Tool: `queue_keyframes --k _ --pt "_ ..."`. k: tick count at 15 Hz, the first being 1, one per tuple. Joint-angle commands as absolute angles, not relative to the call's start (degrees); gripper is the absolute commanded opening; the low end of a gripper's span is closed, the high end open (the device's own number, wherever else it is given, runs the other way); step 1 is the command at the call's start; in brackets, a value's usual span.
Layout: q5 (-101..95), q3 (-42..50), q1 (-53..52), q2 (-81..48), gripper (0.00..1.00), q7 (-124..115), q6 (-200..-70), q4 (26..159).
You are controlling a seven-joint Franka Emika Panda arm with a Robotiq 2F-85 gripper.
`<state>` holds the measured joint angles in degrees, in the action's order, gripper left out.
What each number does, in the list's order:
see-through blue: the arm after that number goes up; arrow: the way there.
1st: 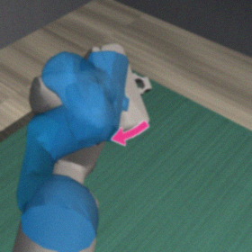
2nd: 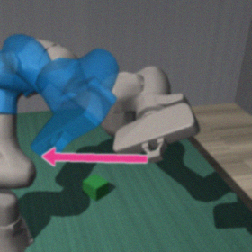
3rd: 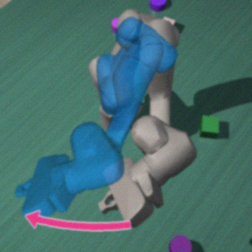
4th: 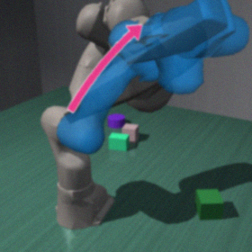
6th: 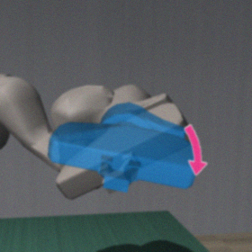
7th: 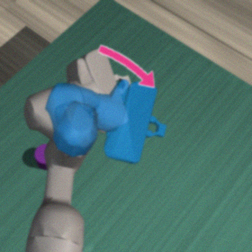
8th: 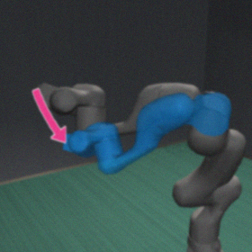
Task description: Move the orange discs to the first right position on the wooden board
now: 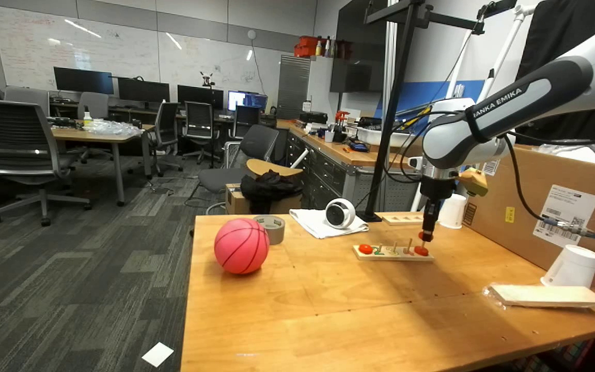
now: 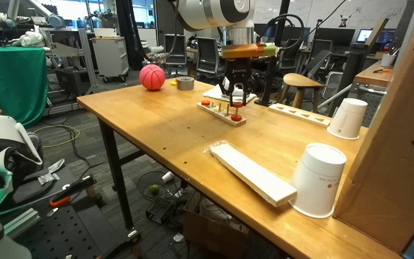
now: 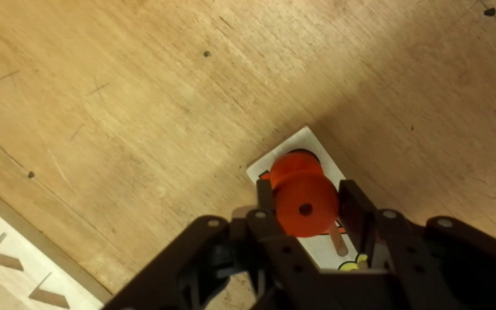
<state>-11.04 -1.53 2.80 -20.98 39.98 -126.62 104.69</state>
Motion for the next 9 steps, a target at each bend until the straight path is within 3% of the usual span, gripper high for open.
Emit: queue_keyframes --k 1,5,6,7,8,9 --pt "-10.58 -1.95 3.39 -20.86 0.17 40.29 -128.23 105.4" --pt "-9.97 -2.04 3.55 -20.94 0.17 40.21 -128.3 105.45" --pt "-9.53 -2.12 3.65 -20.97 0.37 40.22 -128.32 105.56" --pt "-8.28 -2.37 3.94 -20.89 0.67 40.2 -128.36 105.73" --pt "-6.51 -2.66 4.35 -20.77 0.67 40.28 -128.58 105.98" --pt "-4.77 -2.89 4.67 -20.69 0.74 40.42 -128.81 106.27"
